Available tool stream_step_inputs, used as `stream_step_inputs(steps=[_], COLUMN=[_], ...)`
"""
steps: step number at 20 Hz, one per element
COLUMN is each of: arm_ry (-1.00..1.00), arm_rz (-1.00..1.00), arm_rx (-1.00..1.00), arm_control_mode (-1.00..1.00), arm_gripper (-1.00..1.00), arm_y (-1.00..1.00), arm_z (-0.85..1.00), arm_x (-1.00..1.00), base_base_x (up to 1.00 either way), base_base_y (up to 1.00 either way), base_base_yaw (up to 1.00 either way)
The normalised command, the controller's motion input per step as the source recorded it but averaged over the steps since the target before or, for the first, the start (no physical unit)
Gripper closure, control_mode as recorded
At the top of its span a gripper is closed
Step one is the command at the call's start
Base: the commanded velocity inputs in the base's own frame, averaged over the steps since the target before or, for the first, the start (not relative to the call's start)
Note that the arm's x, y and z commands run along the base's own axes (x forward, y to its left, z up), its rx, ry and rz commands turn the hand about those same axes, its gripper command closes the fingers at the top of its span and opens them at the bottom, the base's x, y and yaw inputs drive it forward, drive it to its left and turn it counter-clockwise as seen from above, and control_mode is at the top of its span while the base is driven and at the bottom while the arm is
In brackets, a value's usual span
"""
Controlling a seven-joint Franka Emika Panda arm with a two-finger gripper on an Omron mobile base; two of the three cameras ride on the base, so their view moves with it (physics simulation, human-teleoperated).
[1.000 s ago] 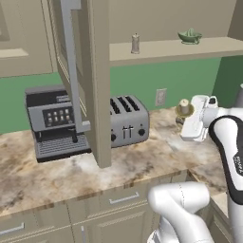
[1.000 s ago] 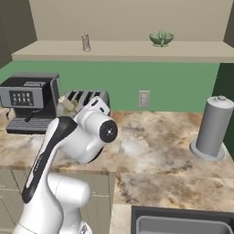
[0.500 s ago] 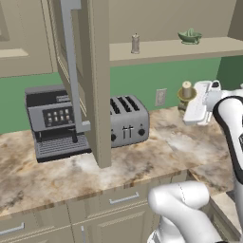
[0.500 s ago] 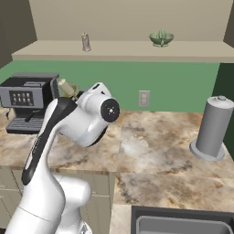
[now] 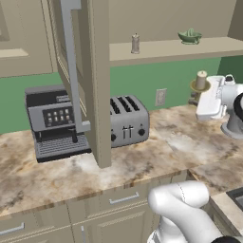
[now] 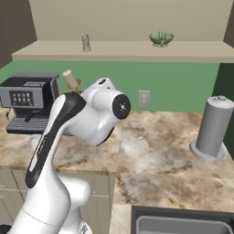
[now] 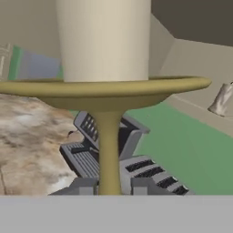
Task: Pick the candle and candle from the dining table and place them in the open cabinet. Close the cabinet after placing the objects.
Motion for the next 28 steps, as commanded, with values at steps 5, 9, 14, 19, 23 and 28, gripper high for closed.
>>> stream_step_inputs(steps=[5,9,14,19,23,28], arm_ry=[0.0,0.0,-0.01,-0.02,0.0,0.02], arm_rz=[0.0,0.0,0.0,0.0,0.0,0.0], arm_rx=[0.08,0.03,0.01,0.04,0.04,0.03], arm_control_mode=[-1.0,-1.0,-1.0,-1.0,-1.0,-1.0], arm_gripper=[1.0,1.0,1.0,1.0,1.0,1.0], arm_y=[0.0,0.0,0.0,0.0,0.0,0.0], arm_z=[0.45,0.52,0.43,0.44,0.44,0.3], arm_x=[-0.15,-0.16,-0.13,-0.05,0.0,0.23], base_base_x=[0.0,0.0,0.0,0.0,0.0,0.0], base_base_y=[0.0,0.0,0.0,0.0,0.0,0.0], base_base_yaw=[0.0,0.0,0.0,0.0,0.0,0.0])
